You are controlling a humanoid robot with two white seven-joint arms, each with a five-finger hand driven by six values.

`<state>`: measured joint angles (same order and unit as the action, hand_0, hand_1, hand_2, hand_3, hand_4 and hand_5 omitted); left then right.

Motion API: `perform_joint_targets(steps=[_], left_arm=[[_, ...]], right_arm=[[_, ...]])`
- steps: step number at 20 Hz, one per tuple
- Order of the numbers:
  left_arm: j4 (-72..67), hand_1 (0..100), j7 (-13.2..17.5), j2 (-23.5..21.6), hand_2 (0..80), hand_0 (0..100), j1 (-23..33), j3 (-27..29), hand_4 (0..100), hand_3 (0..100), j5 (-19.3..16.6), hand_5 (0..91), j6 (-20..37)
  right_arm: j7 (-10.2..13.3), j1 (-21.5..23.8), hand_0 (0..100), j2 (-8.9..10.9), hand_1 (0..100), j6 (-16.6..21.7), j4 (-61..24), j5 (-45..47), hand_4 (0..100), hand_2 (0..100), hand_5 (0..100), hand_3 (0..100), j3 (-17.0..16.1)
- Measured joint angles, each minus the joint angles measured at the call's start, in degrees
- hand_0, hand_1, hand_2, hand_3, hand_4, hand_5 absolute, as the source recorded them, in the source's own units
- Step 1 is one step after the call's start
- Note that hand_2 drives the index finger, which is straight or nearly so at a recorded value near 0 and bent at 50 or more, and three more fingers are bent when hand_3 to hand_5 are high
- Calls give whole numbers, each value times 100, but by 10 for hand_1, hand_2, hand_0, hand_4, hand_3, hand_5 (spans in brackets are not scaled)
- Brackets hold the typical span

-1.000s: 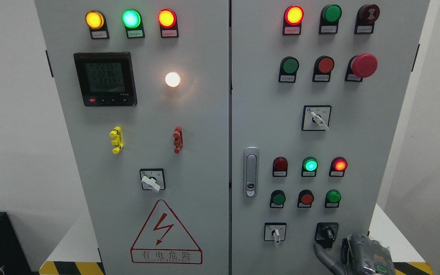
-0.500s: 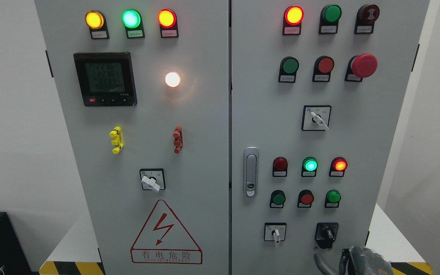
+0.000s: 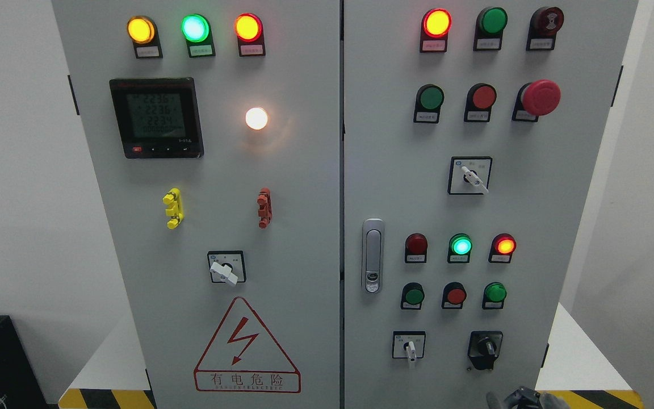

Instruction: Flip black knob to close circuit

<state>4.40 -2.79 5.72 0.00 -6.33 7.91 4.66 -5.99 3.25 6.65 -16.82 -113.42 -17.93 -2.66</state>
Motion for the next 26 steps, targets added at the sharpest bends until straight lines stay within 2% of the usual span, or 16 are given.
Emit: perform_joint_targets(steps=[1, 2, 4, 7, 8, 10, 13, 15, 18, 21, 26], left_arm=[[0, 556, 0, 0, 0, 120, 0, 0, 0, 0, 0, 0, 0], [0, 556, 0, 0, 0, 120, 0, 0, 0, 0, 0, 0, 0], [0, 556, 0, 0, 0, 120, 0, 0, 0, 0, 0, 0, 0], [0, 556, 0, 0, 0, 120, 0, 0, 0, 0, 0, 0, 0], [0, 556, 0, 0, 0, 120, 0, 0, 0, 0, 0, 0, 0], [0, 556, 0, 0, 0, 120, 0, 0, 0, 0, 0, 0, 0], [0, 556, 0, 0, 0, 120, 0, 0, 0, 0, 0, 0, 0], [0, 556, 0, 0, 0, 120, 0, 0, 0, 0, 0, 0, 0], [0, 556, 0, 0, 0, 120, 0, 0, 0, 0, 0, 0, 0], [0, 556, 0, 0, 0, 120, 0, 0, 0, 0, 0, 0, 0], [0, 556, 0, 0, 0, 120, 0, 0, 0, 0, 0, 0, 0]], right_arm=[[18, 97, 0, -14, 71, 135, -44, 273, 451, 304, 308, 511, -64], [27, 179, 0, -30, 70, 257, -77, 571, 433, 295, 288, 492, -120], [37, 341, 0, -64, 66, 465, -136, 1136, 289, 210, 185, 325, -233], [19, 596, 0, -126, 77, 768, -211, 1893, 170, 127, 80, 222, -401], [-28, 664, 0, -158, 78, 884, -227, 2120, 159, 120, 70, 210, -445], [-178, 832, 0, -247, 82, 1063, -260, 2520, 76, 68, 0, 147, -536], [-531, 1088, 0, -345, 74, 1335, -299, 2934, 0, 5, 0, 81, -653], [-807, 1233, 0, -398, 63, 1456, -319, 3115, 0, 0, 0, 1, -722], [-1106, 1389, 0, -463, 42, 1537, -342, 3347, 0, 0, 0, 0, -822], [-1222, 1497, 0, -509, 38, 1557, -359, 3569, 0, 0, 0, 0, -901], [-1266, 1590, 0, -565, 36, 1564, -368, 3759, 0, 0, 0, 0, -1001]])
